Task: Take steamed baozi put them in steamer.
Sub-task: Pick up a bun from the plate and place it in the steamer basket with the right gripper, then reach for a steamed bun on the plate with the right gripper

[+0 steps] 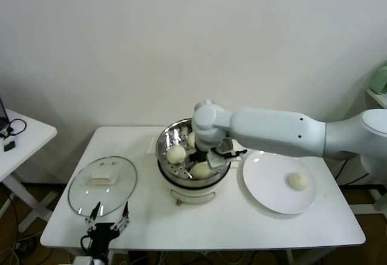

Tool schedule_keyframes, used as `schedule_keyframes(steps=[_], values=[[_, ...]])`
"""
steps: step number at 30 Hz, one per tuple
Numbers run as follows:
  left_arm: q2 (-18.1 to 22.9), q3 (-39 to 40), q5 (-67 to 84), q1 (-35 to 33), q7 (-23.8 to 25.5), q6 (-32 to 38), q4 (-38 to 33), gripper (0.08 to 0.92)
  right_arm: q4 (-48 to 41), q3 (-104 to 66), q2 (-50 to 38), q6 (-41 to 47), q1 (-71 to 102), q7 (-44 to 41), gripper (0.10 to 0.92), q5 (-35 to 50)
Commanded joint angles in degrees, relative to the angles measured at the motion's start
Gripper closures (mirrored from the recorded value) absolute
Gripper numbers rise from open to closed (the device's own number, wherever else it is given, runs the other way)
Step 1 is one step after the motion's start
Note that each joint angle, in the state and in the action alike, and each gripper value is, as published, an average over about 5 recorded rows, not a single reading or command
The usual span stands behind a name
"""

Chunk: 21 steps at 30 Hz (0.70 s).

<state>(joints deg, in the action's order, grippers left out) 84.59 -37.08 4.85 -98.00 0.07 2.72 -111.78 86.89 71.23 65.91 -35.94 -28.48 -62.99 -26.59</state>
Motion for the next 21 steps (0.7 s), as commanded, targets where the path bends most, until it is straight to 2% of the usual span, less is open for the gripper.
schedule_keyframes(steps=[1,4,6,12,15,18,21], values=[[0.0,0.0,0.0,0.0,-0.1,-0.1,-0.3,0.177,0.0,-1.1,-2.4,-1.3,-5.9,-0.8,0.203,4.8],[0.0,0.0,0.0,-0.1,-0.3,-0.1,-0.6,0.177,-0.2,-0.7,-5.0,0.9,-9.2,-1.1,0.203,8.4],[-0.1,0.0,0.1,-0.1,-0.4,-0.1,-0.9,0.177,-0.5,1.4,-7.3,5.1,-12.1,-1.4,0.203,13.8],[-0.6,-0.1,0.7,0.8,-0.6,-0.5,-2.0,0.177,-1.9,12.5,-15.9,29.5,-20.6,-1.0,0.203,42.7],[-0.9,0.1,0.6,1.0,-0.6,-0.5,-2.5,0.177,-4.2,13.9,-20.8,37.2,-20.2,-0.1,0.203,51.6],[-1.0,0.4,0.3,0.9,-0.5,-0.5,-2.8,0.177,-7.0,13.2,-25.9,41.0,-17.5,0.8,0.203,54.5],[-0.9,0.5,0.1,0.9,-0.3,-0.4,-3.2,0.177,-9.3,11.1,-30.6,42.3,-13.1,1.0,0.203,52.0]])
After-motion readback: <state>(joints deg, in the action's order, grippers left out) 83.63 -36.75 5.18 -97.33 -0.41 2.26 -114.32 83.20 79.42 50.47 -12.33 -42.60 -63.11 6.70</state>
